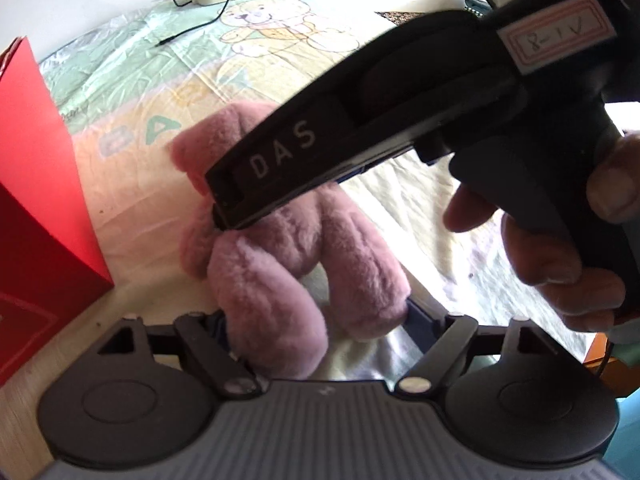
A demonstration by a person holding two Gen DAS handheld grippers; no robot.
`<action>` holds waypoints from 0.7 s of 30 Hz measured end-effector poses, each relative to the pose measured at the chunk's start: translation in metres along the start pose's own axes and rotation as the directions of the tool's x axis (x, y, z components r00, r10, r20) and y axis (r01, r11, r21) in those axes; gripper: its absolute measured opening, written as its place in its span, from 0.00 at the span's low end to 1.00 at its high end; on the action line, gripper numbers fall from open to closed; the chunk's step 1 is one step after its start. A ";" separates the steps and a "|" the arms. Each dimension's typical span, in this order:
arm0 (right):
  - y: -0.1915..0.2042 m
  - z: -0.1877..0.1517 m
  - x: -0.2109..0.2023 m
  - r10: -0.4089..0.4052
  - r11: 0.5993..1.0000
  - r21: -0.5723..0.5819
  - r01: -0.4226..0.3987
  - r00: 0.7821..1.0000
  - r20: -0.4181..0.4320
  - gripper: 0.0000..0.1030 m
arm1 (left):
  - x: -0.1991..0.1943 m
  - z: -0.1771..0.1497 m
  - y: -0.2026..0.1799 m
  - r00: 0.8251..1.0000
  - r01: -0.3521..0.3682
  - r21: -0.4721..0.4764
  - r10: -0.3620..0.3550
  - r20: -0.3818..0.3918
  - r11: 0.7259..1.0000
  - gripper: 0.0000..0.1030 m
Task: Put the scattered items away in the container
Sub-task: 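Carry the pink teddy into the red box and open both grippers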
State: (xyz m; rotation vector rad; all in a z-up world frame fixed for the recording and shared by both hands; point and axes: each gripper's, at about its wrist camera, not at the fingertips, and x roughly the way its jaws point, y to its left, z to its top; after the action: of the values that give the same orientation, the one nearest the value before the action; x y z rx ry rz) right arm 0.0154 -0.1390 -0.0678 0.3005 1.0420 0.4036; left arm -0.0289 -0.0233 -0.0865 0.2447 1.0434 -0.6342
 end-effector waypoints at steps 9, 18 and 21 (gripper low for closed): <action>-0.006 -0.002 -0.020 -0.013 0.992 0.125 0.004 0.998 0.068 0.56 | -0.016 0.002 -0.001 0.998 0.000 0.009 0.000 0.067 1.000 0.73; 0.035 0.024 -0.069 0.122 0.984 0.091 -0.155 0.949 0.289 0.55 | -0.094 0.012 0.011 0.957 -0.078 0.002 0.074 0.280 0.997 0.72; 0.063 0.035 -0.074 0.153 0.984 0.030 -0.173 0.929 0.338 0.55 | -0.119 0.014 0.028 0.937 -0.099 -0.041 0.107 0.332 0.994 0.72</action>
State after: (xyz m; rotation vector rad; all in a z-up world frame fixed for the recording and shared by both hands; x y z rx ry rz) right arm 0.0017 -0.1183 0.0325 0.4937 0.6974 0.4541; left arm -0.0430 0.0365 0.0200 0.1624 0.7051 -0.5454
